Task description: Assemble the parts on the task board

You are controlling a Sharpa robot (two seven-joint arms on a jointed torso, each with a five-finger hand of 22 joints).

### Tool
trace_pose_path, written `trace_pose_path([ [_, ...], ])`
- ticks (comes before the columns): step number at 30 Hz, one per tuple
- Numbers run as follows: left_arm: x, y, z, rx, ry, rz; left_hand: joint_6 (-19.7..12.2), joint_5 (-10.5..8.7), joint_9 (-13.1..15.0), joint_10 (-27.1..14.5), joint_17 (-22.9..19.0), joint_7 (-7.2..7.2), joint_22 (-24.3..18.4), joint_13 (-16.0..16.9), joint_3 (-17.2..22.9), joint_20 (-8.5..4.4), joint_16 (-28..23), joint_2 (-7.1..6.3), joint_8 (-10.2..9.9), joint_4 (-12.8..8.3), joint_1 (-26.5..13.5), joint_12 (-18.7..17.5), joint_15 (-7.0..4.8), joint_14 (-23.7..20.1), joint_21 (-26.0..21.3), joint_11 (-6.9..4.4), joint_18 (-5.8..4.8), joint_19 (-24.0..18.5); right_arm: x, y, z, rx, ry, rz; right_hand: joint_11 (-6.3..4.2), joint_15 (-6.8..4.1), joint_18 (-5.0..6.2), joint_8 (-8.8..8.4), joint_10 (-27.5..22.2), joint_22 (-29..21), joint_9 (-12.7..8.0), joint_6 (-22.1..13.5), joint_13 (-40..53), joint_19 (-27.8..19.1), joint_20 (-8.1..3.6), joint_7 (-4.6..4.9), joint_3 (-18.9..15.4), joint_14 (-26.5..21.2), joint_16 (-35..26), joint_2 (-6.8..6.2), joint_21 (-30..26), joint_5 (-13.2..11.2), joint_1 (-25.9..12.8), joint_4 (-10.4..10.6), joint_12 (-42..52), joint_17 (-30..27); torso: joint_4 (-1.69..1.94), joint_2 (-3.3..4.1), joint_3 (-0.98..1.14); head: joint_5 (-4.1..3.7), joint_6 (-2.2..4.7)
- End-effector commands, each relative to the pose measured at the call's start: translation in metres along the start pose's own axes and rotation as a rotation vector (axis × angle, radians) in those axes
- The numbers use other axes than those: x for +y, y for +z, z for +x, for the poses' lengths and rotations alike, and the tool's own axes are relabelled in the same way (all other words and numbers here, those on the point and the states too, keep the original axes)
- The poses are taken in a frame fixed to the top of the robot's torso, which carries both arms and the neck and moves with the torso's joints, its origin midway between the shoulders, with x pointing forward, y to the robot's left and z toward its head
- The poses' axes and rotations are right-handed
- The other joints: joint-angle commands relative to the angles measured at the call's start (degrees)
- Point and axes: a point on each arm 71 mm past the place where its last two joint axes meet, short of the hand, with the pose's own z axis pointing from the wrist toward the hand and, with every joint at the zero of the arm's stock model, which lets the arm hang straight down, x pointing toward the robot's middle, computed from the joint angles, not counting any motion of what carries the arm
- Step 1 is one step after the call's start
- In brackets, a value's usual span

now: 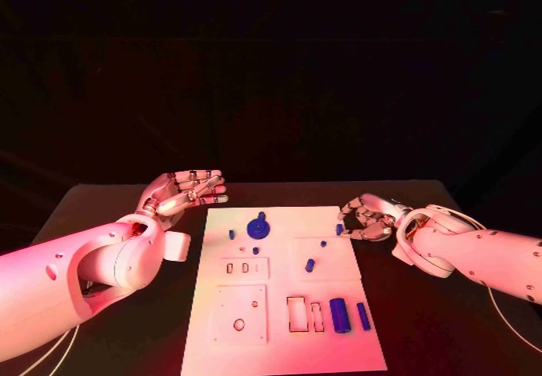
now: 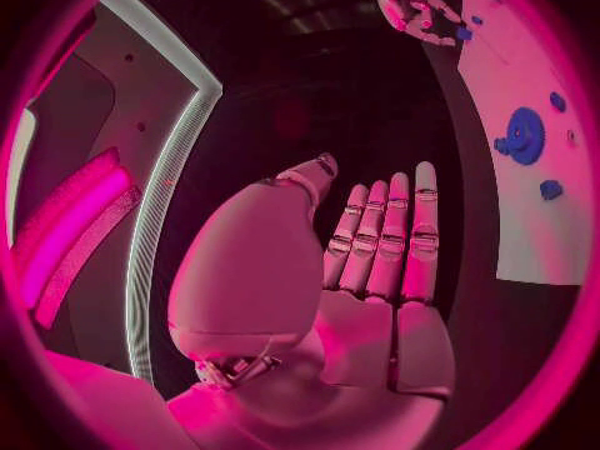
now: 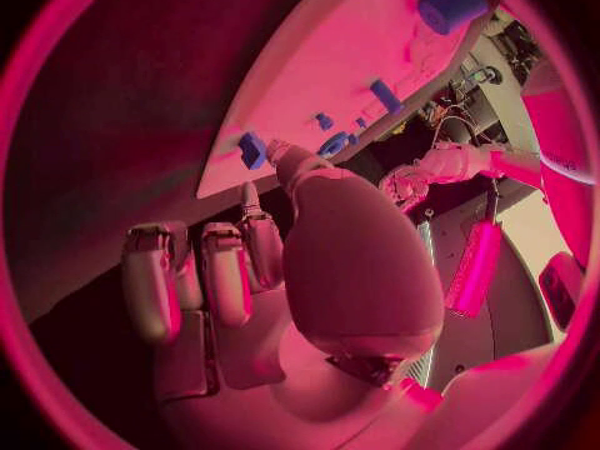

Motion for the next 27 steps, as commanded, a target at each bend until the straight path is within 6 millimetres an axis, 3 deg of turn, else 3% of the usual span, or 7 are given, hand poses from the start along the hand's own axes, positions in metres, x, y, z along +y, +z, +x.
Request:
trace_pose_path([
  [1, -0.0011, 0.0005, 0.0023, 0.018, -0.011, 0.009, -0.29, -0.27, -0.07, -0.44, 0.10, 1.45, 0.07, -0.05, -0.17, 0.14, -0.37, -0.01, -0.20, -0.25, -0.61, -0.17, -0.02, -0.31, 0.34, -0.01, 0.59, -0.33, 0.0015, 0.0009, 0.0039, 0.025, 0.003, -0.020, 0.03, 0.26, -0.48, -0.06, 0.33, 12.78, -0.01, 0.17, 4.03, 4.24, 0.28, 0.11, 0.15, 5.39, 0.08, 0.04, 0.37, 0.37, 0.51, -0.22, 0.38, 12.52, -0.05, -0.03, -0.04, 0.00, -0.08],
  [6, -0.0012, 0.0004, 0.0026, 0.019, -0.011, 0.008, -0.29, -0.27, -0.07, -0.44, 0.10, 1.45, 0.07, -0.05, -0.17, 0.14, -0.37, -0.01, -0.20, -0.25, -0.61, -0.17, -0.02, -0.31, 0.34, -0.01, 0.59, -0.33, 0.0010, 0.0023, 0.0069, 0.030, 0.004, -0.015, 0.01, 0.25, -0.51, 0.06, 0.44, 12.88, 0.01, 0.48, 4.12, 4.31, 0.29, 0.09, 0.49, 5.40, 0.09, 0.32, 0.47, 0.41, 0.52, -0.21, 0.47, 12.56, -0.02, -0.04, -0.09, 0.00, 0.12],
  [14, -0.0012, 0.0002, 0.0020, 0.018, -0.011, 0.007, -0.30, -0.25, -0.08, -0.49, 0.16, 1.44, 0.07, -0.04, -0.17, 0.15, -0.40, 0.00, -0.22, -0.39, -0.52, -0.14, -0.01, -0.33, 0.37, -0.01, 0.60, -0.35, 0.0001, 0.0051, 0.0111, 0.037, 0.004, -0.006, -0.12, 0.16, -0.56, 0.25, 0.74, 13.03, 0.03, 1.07, 4.38, 4.42, 0.25, -0.06, 1.33, 5.41, 0.11, 1.00, 0.62, 0.55, 0.29, -0.01, 0.70, 12.60, -0.01, -0.10, -0.05, -0.11, -0.26],
  [27, -0.0012, 0.0000, 0.0010, 0.016, -0.010, 0.006, -0.30, -0.24, -0.08, -0.50, 0.18, 1.44, 0.07, -0.03, -0.15, 0.15, -0.41, 0.03, -0.23, -0.43, -0.50, -0.13, -0.01, -0.33, 0.38, -0.01, 0.60, -0.36, -0.0002, 0.0069, 0.0130, 0.040, -0.002, 0.000, -0.54, -0.19, -0.65, 1.00, 1.23, 13.33, 0.21, 2.67, 4.82, 4.64, -0.02, -0.55, 3.17, 5.43, 0.14, 2.20, 0.93, 0.55, 0.00, 0.04, 1.08, 12.71, -0.07, -0.06, -0.06, -0.11, -0.14],
])
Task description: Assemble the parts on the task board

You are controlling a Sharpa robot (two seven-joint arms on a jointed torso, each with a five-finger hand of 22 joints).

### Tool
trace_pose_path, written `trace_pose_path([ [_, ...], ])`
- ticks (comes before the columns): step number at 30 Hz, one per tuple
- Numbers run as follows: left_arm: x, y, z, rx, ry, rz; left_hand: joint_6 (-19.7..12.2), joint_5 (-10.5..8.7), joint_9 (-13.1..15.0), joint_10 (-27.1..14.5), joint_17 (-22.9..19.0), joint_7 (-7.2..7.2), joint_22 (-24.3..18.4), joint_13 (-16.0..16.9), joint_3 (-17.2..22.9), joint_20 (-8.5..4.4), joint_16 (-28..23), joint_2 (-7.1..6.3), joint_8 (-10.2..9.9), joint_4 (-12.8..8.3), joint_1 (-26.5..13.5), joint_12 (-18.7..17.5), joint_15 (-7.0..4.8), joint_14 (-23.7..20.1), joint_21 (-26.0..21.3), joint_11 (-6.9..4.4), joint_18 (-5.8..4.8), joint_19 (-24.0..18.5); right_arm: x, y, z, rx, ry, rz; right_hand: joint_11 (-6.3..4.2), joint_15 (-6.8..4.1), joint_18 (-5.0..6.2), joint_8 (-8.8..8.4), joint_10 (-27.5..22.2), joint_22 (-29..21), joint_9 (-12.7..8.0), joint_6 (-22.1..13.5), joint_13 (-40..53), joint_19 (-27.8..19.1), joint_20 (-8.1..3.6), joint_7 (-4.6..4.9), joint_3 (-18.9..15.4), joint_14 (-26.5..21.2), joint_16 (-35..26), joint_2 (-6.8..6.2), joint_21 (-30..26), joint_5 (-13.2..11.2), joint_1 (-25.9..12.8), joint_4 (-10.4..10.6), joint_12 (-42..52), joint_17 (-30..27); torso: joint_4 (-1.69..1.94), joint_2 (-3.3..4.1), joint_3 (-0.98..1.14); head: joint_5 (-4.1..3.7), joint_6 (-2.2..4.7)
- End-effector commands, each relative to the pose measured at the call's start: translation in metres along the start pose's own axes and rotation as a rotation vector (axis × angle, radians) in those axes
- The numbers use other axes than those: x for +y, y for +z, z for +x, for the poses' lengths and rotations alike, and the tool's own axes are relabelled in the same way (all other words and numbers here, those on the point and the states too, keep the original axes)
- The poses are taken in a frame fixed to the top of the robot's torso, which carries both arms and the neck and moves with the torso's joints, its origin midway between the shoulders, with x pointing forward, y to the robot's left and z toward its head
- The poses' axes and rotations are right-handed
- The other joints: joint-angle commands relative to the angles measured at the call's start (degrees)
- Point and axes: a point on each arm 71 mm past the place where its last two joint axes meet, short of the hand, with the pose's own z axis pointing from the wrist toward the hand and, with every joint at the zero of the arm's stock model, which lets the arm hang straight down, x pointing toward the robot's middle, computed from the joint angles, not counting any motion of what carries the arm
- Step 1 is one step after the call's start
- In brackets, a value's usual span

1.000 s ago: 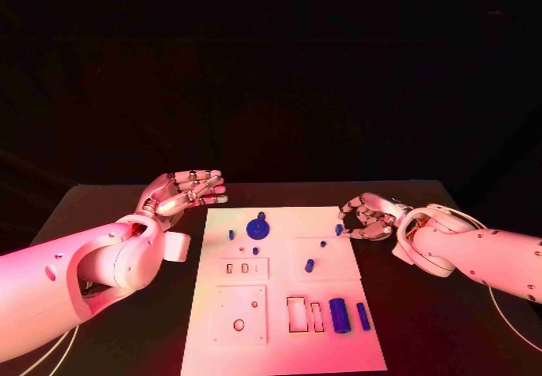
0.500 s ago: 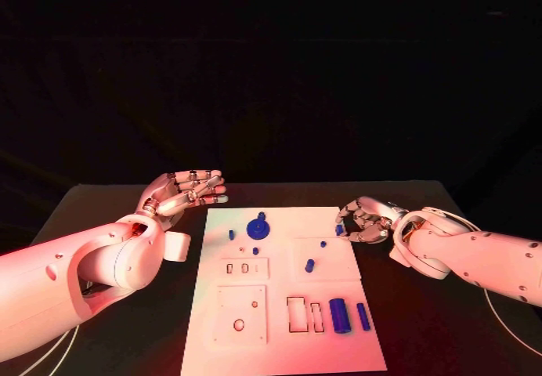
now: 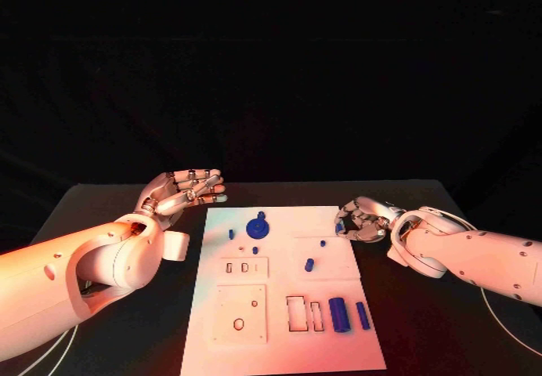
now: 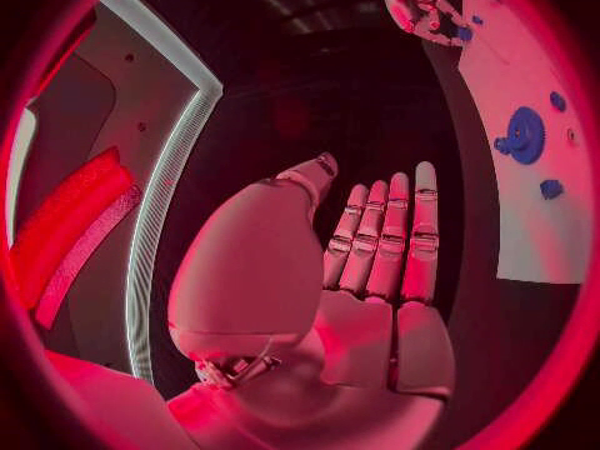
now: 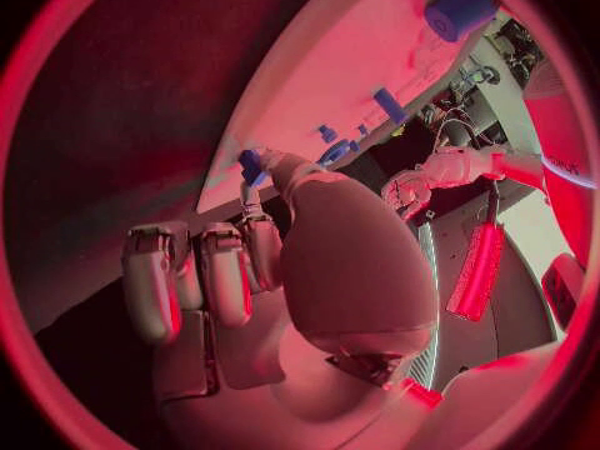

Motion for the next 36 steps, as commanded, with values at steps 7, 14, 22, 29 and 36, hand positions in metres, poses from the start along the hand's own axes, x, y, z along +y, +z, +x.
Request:
trace_pose_path([
  [7, -0.001, 0.000, 0.002, 0.016, -0.010, 0.006, -0.30, -0.25, -0.09, -0.51, 0.08, 1.44, 0.08, -0.03, 0.01, 0.15, -0.19, 0.03, -0.23, -0.27, -0.50, -0.13, -0.01, -0.33, 0.38, -0.01, 0.61, -0.36, -0.001, 0.001, 0.002, 0.010, -0.014, 0.006, -0.31, -0.42, -0.73, 0.85, 0.59, 13.54, 0.27, 1.21, 5.10, 4.82, -0.23, -0.36, 1.17, 5.44, 0.14, 1.07, 0.57, 0.14, -0.32, -0.01, 0.48, 12.69, 0.03, -0.01, -0.01, -0.08, -0.15],
  [14, -0.001, 0.000, 0.001, 0.015, -0.009, 0.005, -0.30, -0.25, -0.09, -0.51, 0.08, 1.44, 0.08, -0.03, 0.01, 0.15, -0.19, 0.03, -0.23, -0.27, -0.50, -0.13, -0.01, -0.33, 0.38, -0.01, 0.61, -0.36, 0.000, 0.002, 0.001, -0.012, -0.026, 0.008, -0.60, -0.67, -0.88, 1.43, 0.97, 13.97, 0.51, 1.89, 5.47, 5.15, -0.43, -0.69, 1.74, 5.44, 0.15, 1.41, 1.05, 0.02, -0.43, -0.20, 0.79, 12.71, -0.02, 0.02, 0.00, -0.03, -0.20],
  [22, -0.001, -0.001, 0.000, 0.013, -0.008, 0.006, -0.30, -0.25, -0.09, -0.51, 0.08, 1.44, 0.08, -0.03, 0.01, 0.15, -0.19, 0.03, -0.23, -0.27, -0.50, -0.13, -0.01, -0.33, 0.38, -0.01, 0.61, -0.36, 0.006, 0.002, -0.002, -0.082, -0.038, 0.020, -1.25, -1.31, -1.15, 2.69, 1.53, 14.76, 1.03, 2.51, 5.84, 5.77, -1.10, -1.36, 4.95, 5.47, 0.16, 2.77, 1.95, -4.19, -1.11, -0.84, 1.05, 12.79, -0.11, -0.01, 0.02, 0.19, -0.68],
  [29, -0.001, 0.000, 0.000, 0.012, -0.008, 0.006, -0.30, -0.25, -0.09, -0.51, 0.08, 1.44, 0.08, -0.03, 0.01, 0.15, -0.19, 0.03, -0.23, -0.27, -0.50, -0.13, -0.01, -0.33, 0.38, -0.01, 0.61, -0.36, 0.020, 0.003, -0.008, -0.123, -0.038, 0.023, -1.37, -1.40, -1.25, 3.10, 1.51, 15.03, 1.24, 2.66, 5.74, 5.97, -1.20, -1.49, 5.81, 5.48, 0.17, 3.36, 2.26, -4.64, -1.46, -0.95, 0.94, 12.85, -0.04, -0.13, -0.06, 0.39, -0.66],
  [36, -0.001, 0.001, -0.002, 0.011, -0.007, 0.007, -0.25, -0.25, -0.09, -0.50, 0.19, 1.45, 0.08, -0.01, 0.06, 0.17, -0.25, 0.15, -0.22, -0.43, -0.42, -0.07, 0.00, -0.36, 0.44, -0.01, 0.62, -0.41, 0.056, 0.008, -0.013, -0.156, -0.003, 0.028, -1.36, -1.45, -1.26, 3.12, 0.89, 15.06, 1.31, 2.05, 5.04, 6.00, -1.28, -1.42, 6.66, 5.48, 0.16, 3.31, 2.29, -4.10, -1.40, -1.66, 0.29, 12.84, -0.15, -0.21, 0.01, 1.04, -0.90],
])
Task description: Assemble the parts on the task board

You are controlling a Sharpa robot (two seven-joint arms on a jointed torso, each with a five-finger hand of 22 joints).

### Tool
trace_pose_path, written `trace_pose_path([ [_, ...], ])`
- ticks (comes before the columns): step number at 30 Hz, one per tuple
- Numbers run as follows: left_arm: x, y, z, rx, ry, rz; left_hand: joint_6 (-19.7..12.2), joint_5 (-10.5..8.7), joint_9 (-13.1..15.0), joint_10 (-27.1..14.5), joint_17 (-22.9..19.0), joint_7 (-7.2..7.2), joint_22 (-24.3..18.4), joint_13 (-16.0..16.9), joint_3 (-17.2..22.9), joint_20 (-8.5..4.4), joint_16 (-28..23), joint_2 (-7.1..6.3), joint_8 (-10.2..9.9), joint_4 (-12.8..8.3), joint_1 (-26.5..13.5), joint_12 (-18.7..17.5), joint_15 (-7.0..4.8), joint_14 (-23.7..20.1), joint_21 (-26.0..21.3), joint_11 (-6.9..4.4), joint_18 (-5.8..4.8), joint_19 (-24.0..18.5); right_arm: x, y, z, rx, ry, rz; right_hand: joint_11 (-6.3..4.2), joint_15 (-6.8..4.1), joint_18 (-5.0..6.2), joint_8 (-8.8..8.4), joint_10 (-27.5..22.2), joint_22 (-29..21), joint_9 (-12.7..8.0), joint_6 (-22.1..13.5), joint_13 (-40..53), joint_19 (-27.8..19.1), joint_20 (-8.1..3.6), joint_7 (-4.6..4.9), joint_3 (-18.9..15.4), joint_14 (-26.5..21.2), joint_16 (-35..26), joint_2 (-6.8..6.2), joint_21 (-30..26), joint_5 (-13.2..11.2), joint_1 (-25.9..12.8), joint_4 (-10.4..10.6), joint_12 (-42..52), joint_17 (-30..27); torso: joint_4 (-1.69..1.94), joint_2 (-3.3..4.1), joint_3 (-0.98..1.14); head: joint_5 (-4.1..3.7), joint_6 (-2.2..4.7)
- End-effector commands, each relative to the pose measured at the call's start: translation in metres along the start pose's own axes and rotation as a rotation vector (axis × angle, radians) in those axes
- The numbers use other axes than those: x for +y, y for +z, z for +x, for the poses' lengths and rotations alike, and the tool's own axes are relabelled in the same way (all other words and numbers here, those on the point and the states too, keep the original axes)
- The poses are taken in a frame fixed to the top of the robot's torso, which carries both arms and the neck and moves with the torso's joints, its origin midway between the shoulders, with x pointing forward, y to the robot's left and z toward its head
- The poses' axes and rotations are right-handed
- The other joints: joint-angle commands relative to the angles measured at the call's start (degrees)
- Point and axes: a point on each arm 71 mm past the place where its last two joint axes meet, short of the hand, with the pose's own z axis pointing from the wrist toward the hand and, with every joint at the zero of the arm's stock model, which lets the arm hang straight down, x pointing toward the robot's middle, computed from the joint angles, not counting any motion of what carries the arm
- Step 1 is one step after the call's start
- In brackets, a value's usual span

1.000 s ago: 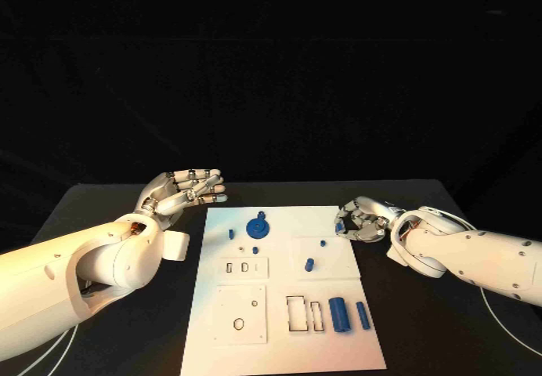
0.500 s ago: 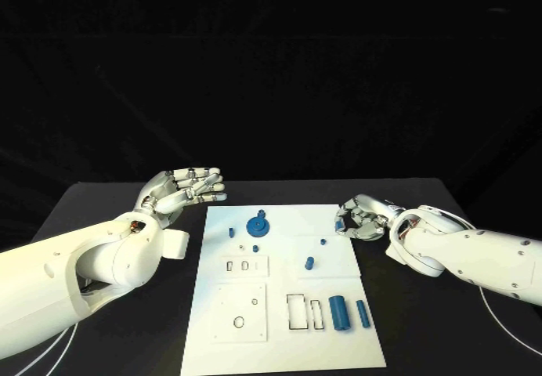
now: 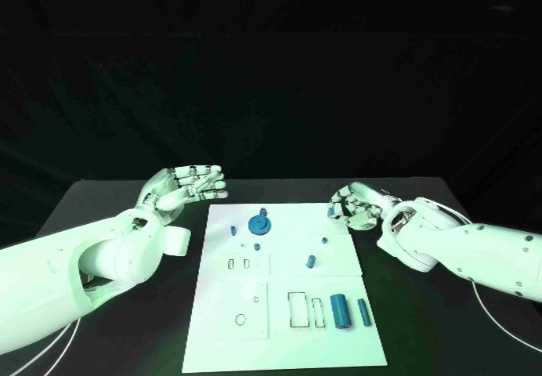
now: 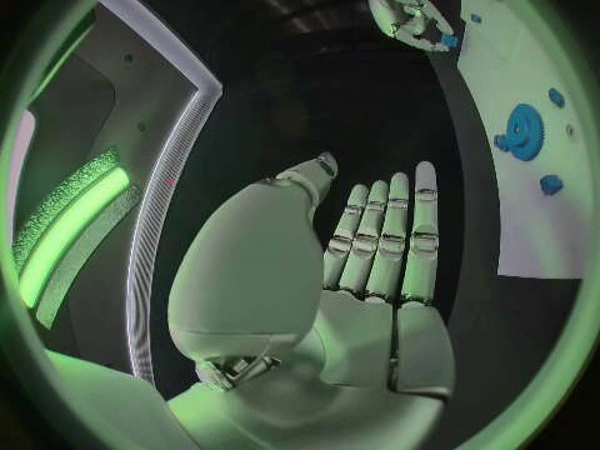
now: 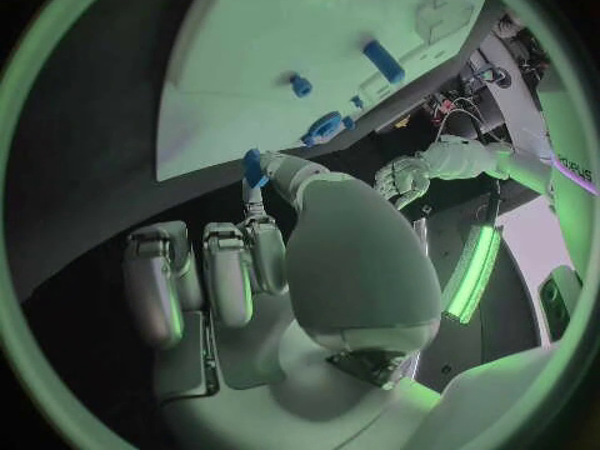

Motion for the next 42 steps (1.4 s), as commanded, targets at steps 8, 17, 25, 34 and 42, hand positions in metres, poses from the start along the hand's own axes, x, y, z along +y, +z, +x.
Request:
trace_pose_path([
  [8, 0.002, 0.004, 0.003, 0.020, -0.011, 0.006, 0.05, -0.29, -0.03, -0.12, 0.19, 1.21, -0.02, 0.06, -0.20, 0.26, -0.33, -0.05, -0.08, -0.44, -0.71, 0.10, 0.00, -0.41, 0.03, -0.16, 0.55, -0.87, 0.073, 0.007, 0.020, -0.005, 0.033, -0.015, -0.07, -0.54, -0.37, 0.53, -0.27, 15.08, 0.50, 0.11, 5.16, 5.99, -0.28, -0.03, 0.91, 5.53, 0.09, 0.38, 0.29, 1.48, -0.21, -0.52, -0.29, 12.65, -0.07, -0.12, -0.03, 0.75, -0.52],
  [17, 0.004, 0.007, 0.005, 0.018, -0.009, 0.002, 0.58, -0.24, 0.08, 0.58, 0.40, 1.13, -0.09, 0.15, -0.27, 0.30, -0.31, 0.05, 0.19, -0.44, -0.88, 0.33, -0.07, -0.26, -0.08, -0.30, 0.58, -1.25, 0.136, 0.003, 0.054, 0.066, -0.034, -0.150, -0.07, -0.56, -0.37, 0.72, -0.07, 15.08, 0.62, 0.03, 5.31, 5.99, -0.32, -0.02, 1.16, 5.37, -0.13, 0.05, 0.29, 2.23, -0.84, -0.80, -0.19, 11.93, -0.26, -0.13, -0.13, 1.41, -0.73],
  [25, 0.005, 0.009, 0.008, 0.024, -0.008, 0.000, 0.68, -0.21, 0.10, 0.78, 0.50, 0.91, -0.10, 0.14, -0.15, 0.29, -0.27, 0.17, 0.24, -0.58, -0.72, 0.34, -0.14, -0.15, -0.06, -0.42, 0.62, -1.31, 0.156, 0.002, 0.083, 0.121, -0.077, -0.181, -0.20, -0.64, -0.37, 0.99, 0.16, 15.08, 0.74, 0.27, 5.51, 5.99, -0.37, -0.17, 1.25, 5.40, -0.10, -0.24, 0.29, 2.29, -1.18, -1.06, -0.03, 12.04, 0.06, -0.22, 0.00, 1.58, -1.04],
  [34, 0.006, 0.009, 0.009, 0.028, -0.008, -0.001, 0.68, -0.21, 0.10, 0.78, 0.50, 0.91, -0.10, 0.14, -0.15, 0.29, -0.27, 0.17, 0.24, -0.58, -0.72, 0.34, -0.14, -0.15, -0.06, -0.42, 0.62, -1.31, 0.162, 0.001, 0.108, 0.176, -0.092, -0.177, -0.26, -0.72, -0.37, 1.22, 0.55, 15.08, 0.83, 0.39, 5.89, 5.99, -0.46, -0.25, 1.14, 5.40, -0.12, -0.77, 0.29, 2.17, -2.24, -1.02, 0.27, 12.00, -0.16, -0.14, 0.01, 1.86, -1.20],
  [42, 0.006, 0.009, 0.010, 0.031, -0.008, -0.002, 0.69, -0.20, 0.10, 0.81, 0.55, 0.86, -0.10, 0.13, -0.10, 0.29, -0.25, 0.20, 0.24, -0.65, -0.66, 0.31, -0.17, -0.11, -0.04, -0.46, 0.64, -1.33, 0.162, 0.000, 0.120, 0.206, -0.098, -0.167, -0.36, -0.80, -0.37, 1.41, 0.82, 15.08, 0.90, 0.52, 6.15, 5.99, -0.53, -0.37, 1.00, 5.40, -0.12, -1.14, 0.29, 2.17, -3.09, -0.88, 0.49, 11.98, -0.03, -0.10, 0.00, 1.72, -1.47],
])
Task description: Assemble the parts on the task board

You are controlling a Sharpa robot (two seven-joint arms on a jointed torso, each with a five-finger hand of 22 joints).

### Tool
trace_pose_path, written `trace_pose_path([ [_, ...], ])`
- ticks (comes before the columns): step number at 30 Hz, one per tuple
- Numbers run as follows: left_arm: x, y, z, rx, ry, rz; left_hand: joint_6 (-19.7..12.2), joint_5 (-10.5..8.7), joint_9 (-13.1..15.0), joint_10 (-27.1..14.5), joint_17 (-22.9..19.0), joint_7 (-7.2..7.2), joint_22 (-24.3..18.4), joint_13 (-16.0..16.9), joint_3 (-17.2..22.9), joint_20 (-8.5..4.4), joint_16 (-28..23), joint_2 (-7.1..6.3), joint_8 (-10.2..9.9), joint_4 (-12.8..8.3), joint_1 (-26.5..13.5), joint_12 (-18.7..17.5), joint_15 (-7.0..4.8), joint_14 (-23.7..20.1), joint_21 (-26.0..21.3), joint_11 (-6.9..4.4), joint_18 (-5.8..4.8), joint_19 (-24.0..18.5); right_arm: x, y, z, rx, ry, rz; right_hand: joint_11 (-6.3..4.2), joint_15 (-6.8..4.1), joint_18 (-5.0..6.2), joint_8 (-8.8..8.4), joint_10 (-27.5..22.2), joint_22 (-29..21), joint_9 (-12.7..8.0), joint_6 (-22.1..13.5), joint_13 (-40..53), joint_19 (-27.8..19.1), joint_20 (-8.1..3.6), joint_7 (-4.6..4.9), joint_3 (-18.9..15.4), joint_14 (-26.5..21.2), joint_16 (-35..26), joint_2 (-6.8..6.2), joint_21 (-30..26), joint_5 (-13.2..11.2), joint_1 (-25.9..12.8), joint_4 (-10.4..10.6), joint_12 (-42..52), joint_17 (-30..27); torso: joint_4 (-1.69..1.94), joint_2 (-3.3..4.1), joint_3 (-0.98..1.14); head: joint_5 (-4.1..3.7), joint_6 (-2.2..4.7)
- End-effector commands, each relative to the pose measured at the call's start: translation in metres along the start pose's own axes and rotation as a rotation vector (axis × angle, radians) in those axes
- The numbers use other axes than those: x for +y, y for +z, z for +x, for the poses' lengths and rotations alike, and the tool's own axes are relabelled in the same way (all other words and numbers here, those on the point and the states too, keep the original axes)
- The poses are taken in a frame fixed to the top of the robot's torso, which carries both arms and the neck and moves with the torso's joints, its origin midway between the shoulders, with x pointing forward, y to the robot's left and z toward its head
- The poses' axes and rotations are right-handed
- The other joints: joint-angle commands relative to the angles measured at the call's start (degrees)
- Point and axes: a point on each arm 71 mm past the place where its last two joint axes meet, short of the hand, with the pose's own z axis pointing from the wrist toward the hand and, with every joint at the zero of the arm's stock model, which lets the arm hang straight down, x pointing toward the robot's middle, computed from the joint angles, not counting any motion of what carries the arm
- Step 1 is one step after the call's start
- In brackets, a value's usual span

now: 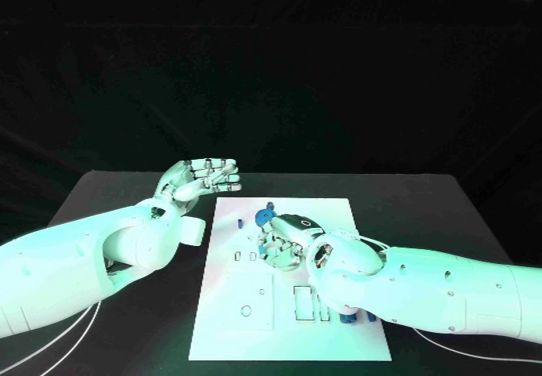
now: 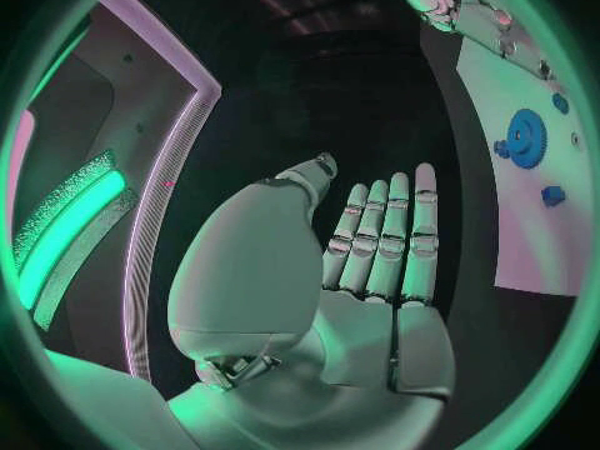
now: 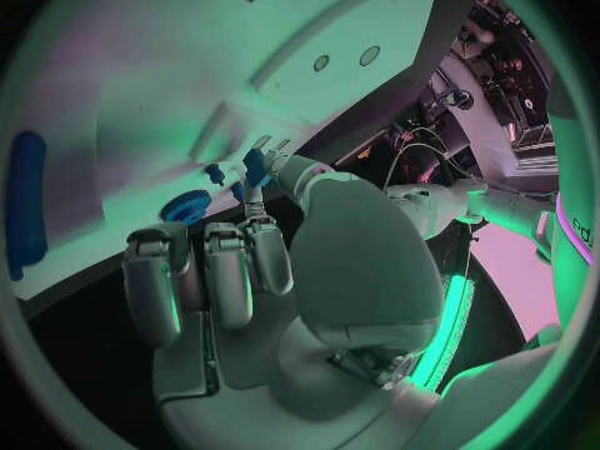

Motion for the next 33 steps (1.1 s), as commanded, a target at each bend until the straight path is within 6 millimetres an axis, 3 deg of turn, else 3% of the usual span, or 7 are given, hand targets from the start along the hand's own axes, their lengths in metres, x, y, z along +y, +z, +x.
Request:
trace_pose_path([
  [1, -0.0008, 0.0003, 0.0028, 0.020, -0.006, 0.006, 0.36, -0.20, 0.05, 0.29, 0.07, 0.75, -0.05, 0.05, -0.11, 0.11, -0.26, 0.13, 0.24, -0.31, -0.12, 0.31, -0.17, -0.11, -0.03, 0.06, 0.63, -0.31, -0.0005, 0.0001, 0.0049, 0.031, -0.035, 0.005, -0.05, -0.39, -0.38, 0.35, 0.51, 15.06, 0.08, 0.47, 6.11, 5.99, -0.54, 0.10, -0.01, 5.40, -0.12, -0.05, 0.30, 0.11, -0.51, 0.15, 0.37, 11.96, 0.13, 0.00, 0.00, -0.29, -0.10],
  [13, -0.0007, 0.0000, 0.0021, 0.020, -0.006, 0.003, 0.36, -0.20, 0.05, 0.29, 0.07, 0.75, -0.05, 0.05, -0.11, 0.11, -0.26, 0.13, 0.24, -0.31, -0.12, 0.31, -0.17, -0.11, -0.03, 0.06, 0.63, -0.31, -0.0006, 0.0004, 0.0092, 0.042, -0.039, 0.010, -0.12, -0.47, -0.38, 0.51, 0.62, 15.06, 0.10, 0.40, 6.22, 5.99, -0.65, 0.02, -0.65, 5.42, -0.12, -1.03, 0.30, 0.19, -2.14, 0.54, 0.42, 12.00, 0.02, 0.05, -0.01, 0.05, -0.21],
  [29, -0.0004, -0.0003, 0.0019, 0.023, -0.007, -0.001, 0.36, -0.20, 0.05, 0.29, 0.07, 0.75, -0.05, 0.05, -0.11, 0.11, -0.26, 0.13, 0.24, -0.31, -0.12, 0.31, -0.17, -0.11, -0.03, 0.06, 0.63, -0.31, -0.0014, 0.0019, 0.0114, 0.034, -0.038, 0.014, -0.11, -0.48, -0.38, 0.52, 0.56, 15.06, 0.09, 0.34, 6.14, 5.99, -0.66, 0.03, -0.85, 5.42, -0.11, -1.24, 0.30, 0.23, -2.47, 0.64, 0.35, 12.02, 0.04, 0.03, -0.01, 0.21, -0.18],
  [33, -0.0004, -0.0003, 0.0019, 0.024, -0.007, -0.002, 0.36, -0.20, 0.05, 0.29, 0.07, 0.75, -0.05, 0.05, -0.11, 0.11, -0.26, 0.13, 0.24, -0.31, -0.12, 0.31, -0.17, -0.11, -0.03, 0.06, 0.63, -0.31, -0.0021, 0.0026, 0.0120, 0.038, -0.040, 0.016, 0.04, -0.39, -0.38, 0.23, 0.31, 15.06, -0.08, -0.33, 5.90, 5.99, -0.64, 0.23, -1.56, 5.43, -0.11, -2.22, 0.30, -0.06, -3.27, 0.83, 0.10, 12.04, -0.01, 0.02, -0.01, 0.26, 0.04],
])
